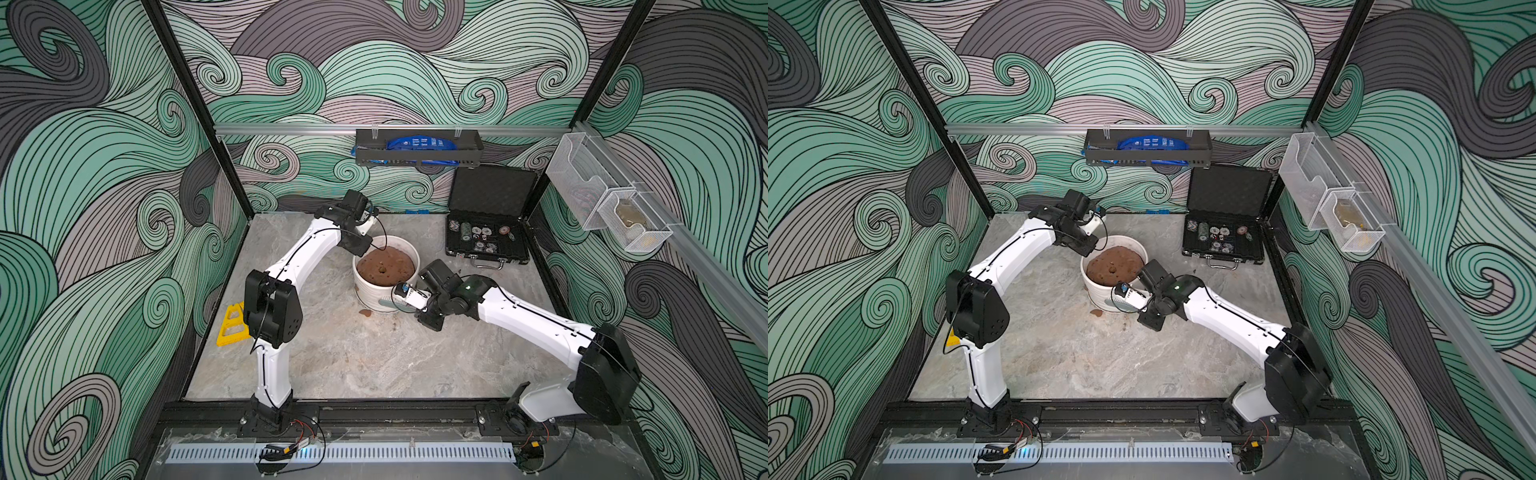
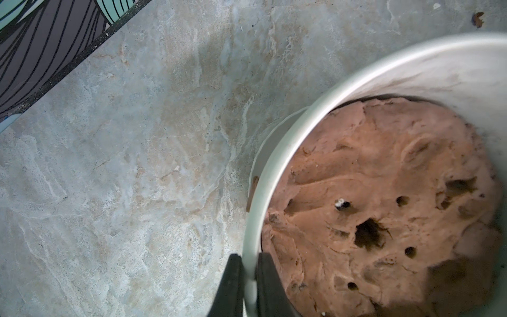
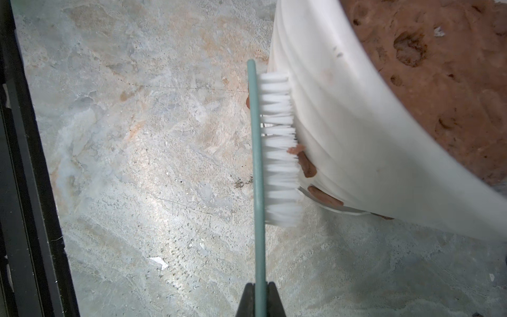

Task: Scrub the dried mud off the ceramic pot
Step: Brush off the soil from the pot, then rotate the pot at the center of the board.

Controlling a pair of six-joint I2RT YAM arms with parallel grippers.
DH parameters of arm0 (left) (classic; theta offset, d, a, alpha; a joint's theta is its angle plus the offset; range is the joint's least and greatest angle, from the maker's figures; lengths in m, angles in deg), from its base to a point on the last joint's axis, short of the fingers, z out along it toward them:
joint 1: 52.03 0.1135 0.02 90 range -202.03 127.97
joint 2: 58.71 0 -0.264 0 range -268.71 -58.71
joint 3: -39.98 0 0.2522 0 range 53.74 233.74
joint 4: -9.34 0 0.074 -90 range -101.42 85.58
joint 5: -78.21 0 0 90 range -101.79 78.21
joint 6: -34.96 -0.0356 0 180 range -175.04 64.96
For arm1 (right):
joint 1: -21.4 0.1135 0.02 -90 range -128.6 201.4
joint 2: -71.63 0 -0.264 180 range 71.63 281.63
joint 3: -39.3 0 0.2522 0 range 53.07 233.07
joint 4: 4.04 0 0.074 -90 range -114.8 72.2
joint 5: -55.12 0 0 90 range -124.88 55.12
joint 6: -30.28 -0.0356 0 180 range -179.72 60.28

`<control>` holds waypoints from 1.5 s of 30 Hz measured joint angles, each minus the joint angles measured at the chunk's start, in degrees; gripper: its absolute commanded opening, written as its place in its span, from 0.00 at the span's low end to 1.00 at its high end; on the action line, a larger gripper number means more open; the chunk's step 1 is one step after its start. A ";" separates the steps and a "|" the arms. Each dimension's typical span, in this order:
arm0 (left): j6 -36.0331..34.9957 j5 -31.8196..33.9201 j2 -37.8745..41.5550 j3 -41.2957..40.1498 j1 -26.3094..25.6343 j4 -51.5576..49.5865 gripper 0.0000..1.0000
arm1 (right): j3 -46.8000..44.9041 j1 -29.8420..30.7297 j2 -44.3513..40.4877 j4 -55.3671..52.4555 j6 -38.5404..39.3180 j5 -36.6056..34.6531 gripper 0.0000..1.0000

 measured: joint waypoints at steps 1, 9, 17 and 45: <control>-0.15 -0.20 0.00 0.02 0.07 0.02 0.03 | -0.07 -0.04 0.17 0.02 0.00 -0.13 0.00; -0.35 -0.48 -0.07 0.28 0.15 -0.15 0.04 | -3.56 -0.09 0.22 0.83 -1.44 -0.55 0.00; -0.20 -0.63 -0.70 1.57 0.17 -1.42 0.13 | -5.53 0.94 -2.60 -0.20 -2.56 0.83 0.00; 30.91 10.47 12.74 -4.52 -5.68 -12.92 0.65 | -3.67 -0.37 -10.49 1.81 -2.89 11.80 0.00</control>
